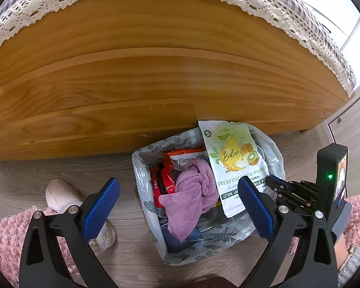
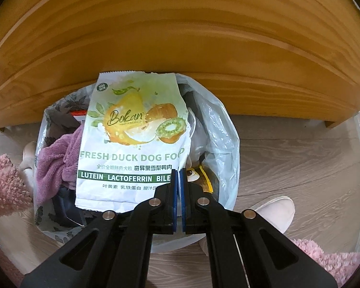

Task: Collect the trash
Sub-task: 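Lower the dog food packet into the bin mouth with the right gripper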

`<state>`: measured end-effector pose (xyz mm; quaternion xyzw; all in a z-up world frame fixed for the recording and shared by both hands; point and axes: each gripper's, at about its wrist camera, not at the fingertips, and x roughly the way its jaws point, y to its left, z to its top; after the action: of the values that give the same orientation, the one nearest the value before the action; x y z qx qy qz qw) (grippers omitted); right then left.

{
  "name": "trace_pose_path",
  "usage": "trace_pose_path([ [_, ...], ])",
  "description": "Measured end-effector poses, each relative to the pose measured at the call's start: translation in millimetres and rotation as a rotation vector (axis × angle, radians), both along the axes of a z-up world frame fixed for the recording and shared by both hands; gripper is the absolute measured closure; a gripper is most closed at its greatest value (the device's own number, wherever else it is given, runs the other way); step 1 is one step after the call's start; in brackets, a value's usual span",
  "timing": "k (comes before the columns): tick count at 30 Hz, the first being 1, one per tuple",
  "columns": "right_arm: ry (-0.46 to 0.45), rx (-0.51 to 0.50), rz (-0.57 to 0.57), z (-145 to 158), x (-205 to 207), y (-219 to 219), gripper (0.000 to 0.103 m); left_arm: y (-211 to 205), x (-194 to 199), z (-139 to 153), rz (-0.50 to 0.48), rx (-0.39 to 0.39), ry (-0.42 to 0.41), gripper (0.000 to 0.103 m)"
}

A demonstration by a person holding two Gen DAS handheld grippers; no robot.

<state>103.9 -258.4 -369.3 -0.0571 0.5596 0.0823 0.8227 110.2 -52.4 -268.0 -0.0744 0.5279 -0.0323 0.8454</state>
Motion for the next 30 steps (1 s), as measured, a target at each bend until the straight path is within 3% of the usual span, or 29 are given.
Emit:
trace_pose_path([
  [30,0.033,-0.004,-0.02,-14,1,-2,0.098,0,1,-15,-0.007,0.028,0.038,0.008],
])
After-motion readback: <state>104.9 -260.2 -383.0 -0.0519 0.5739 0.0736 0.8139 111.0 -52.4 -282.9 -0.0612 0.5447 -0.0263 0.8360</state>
